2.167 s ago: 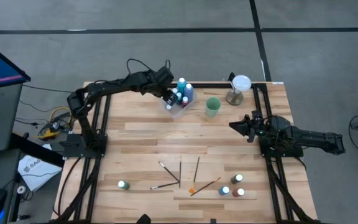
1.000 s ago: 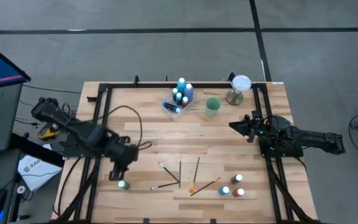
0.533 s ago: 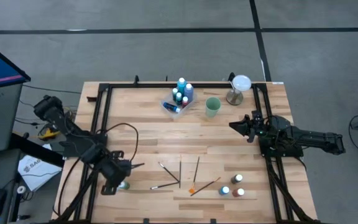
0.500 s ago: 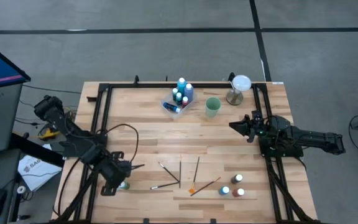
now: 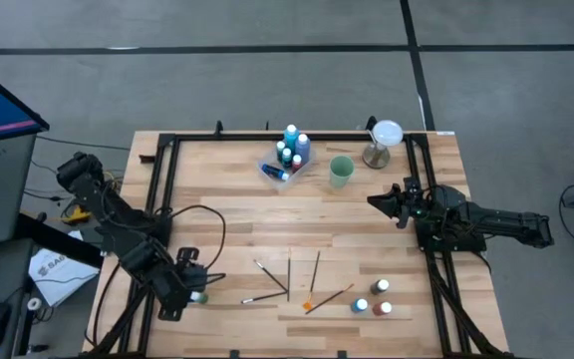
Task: Pick & Place Paint Supplies
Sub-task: Put the small green paint bottle into the transparent bin
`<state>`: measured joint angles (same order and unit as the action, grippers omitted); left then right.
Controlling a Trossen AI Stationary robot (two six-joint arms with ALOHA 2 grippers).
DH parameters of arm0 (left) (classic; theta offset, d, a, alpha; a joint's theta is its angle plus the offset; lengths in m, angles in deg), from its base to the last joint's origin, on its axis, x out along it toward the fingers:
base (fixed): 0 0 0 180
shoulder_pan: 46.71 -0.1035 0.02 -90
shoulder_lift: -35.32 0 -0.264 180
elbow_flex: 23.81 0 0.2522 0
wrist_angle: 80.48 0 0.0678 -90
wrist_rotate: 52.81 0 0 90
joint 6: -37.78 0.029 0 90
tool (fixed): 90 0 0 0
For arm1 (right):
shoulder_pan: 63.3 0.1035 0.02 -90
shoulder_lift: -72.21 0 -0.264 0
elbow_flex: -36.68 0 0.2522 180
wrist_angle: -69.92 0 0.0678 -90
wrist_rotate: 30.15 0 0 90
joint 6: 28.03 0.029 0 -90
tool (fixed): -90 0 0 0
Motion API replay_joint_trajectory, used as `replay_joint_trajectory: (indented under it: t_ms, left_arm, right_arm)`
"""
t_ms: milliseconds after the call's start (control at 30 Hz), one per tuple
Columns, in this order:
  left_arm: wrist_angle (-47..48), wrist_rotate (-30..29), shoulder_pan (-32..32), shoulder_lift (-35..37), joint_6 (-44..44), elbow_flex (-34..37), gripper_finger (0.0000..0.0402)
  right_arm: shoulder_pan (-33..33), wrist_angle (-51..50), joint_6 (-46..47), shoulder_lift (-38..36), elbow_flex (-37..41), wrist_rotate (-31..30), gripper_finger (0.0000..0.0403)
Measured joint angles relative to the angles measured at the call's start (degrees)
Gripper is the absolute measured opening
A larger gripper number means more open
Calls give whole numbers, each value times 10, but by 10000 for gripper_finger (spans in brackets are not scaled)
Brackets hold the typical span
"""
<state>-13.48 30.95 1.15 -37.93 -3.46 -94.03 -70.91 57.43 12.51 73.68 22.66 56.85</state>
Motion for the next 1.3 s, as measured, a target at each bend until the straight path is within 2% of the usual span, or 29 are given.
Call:
replay_joint_trajectory:
  t_ms: [600, 733, 967, 1167, 1300]
  left_arm:
    - [-18, 15, 3, -89, 1, 0, 212]
    - [-18, 27, 3, -89, 0, 0, 191]
    - [-17, 46, 3, -89, 3, 0, 113]
    - [-17, 48, -14, -89, 3, -1, 110]
    - [-13, 45, -52, -74, 2, 0, 110]
  right_arm:
    - [0, 0, 0, 0, 0, 0, 66]
    - [0, 0, 0, 0, 0, 0, 66]
    - [0, 0, 0, 0, 0, 0, 66]
    - [0, 0, 0, 0, 0, 0, 66]
    - [0, 0, 0, 0, 0, 0, 65]
